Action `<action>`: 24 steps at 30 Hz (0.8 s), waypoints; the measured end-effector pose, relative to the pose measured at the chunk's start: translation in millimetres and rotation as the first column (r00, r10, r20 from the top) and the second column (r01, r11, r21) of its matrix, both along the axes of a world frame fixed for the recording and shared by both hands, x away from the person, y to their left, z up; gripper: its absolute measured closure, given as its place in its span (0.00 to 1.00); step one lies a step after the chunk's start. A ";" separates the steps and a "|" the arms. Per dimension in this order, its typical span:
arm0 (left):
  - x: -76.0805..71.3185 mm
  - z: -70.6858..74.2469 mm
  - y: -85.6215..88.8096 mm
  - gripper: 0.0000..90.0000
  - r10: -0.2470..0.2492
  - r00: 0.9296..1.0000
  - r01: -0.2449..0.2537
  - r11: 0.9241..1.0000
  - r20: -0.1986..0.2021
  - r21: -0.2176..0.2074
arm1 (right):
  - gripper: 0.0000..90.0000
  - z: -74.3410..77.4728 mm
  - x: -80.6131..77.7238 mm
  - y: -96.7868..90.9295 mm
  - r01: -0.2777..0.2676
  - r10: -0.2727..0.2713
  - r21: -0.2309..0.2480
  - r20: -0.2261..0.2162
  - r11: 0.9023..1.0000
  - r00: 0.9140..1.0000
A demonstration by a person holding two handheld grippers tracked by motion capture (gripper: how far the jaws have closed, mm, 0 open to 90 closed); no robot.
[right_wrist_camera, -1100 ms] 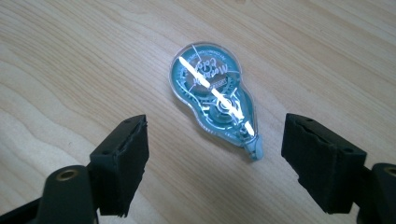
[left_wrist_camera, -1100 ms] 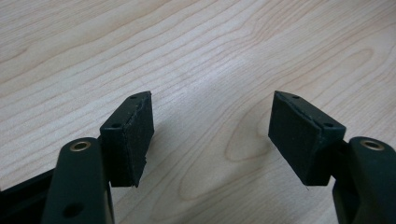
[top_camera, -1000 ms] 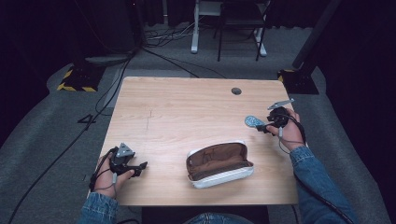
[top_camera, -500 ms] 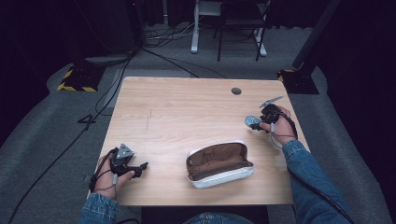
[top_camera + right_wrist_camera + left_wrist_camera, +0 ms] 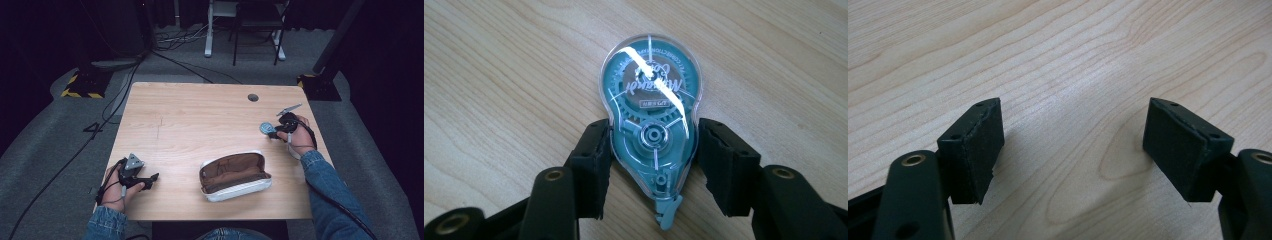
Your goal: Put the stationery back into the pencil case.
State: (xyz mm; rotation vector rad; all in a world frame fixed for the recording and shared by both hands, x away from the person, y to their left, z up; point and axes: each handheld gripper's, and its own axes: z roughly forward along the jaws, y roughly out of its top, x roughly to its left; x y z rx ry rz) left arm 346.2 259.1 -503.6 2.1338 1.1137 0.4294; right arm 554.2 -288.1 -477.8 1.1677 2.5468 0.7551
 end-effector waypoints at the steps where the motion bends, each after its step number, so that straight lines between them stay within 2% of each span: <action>1: 0.2 0.0 0.1 0.27 -0.002 1.000 0.002 1.000 0.000 0.001 | 0.55 0.1 -0.5 0.7 0.004 -0.004 -0.001 0.000 1.000 1.000; 13: 0.3 -0.2 0.3 0.27 0.002 1.000 -0.002 1.000 0.000 -0.004 | 0.55 3.3 -3.6 6.9 0.034 -0.035 -0.042 -0.020 0.999 0.999; 19: 0.9 -0.1 0.0 0.27 -0.004 1.000 0.004 1.000 0.000 0.001 | 0.56 3.2 -5.9 5.0 0.045 -0.045 -0.018 -0.033 0.999 0.998; 22: 1.0 -0.1 0.0 0.26 -0.003 1.000 0.003 1.000 -0.001 0.001 | 0.56 4.1 -8.2 2.8 0.056 -0.055 0.021 -0.026 0.998 0.998; 24: 1.0 -0.1 -0.1 0.26 -0.003 1.000 0.003 1.000 -0.001 0.001 | 0.56 5.3 -9.7 1.6 0.064 -0.063 0.028 -0.023 0.998 0.998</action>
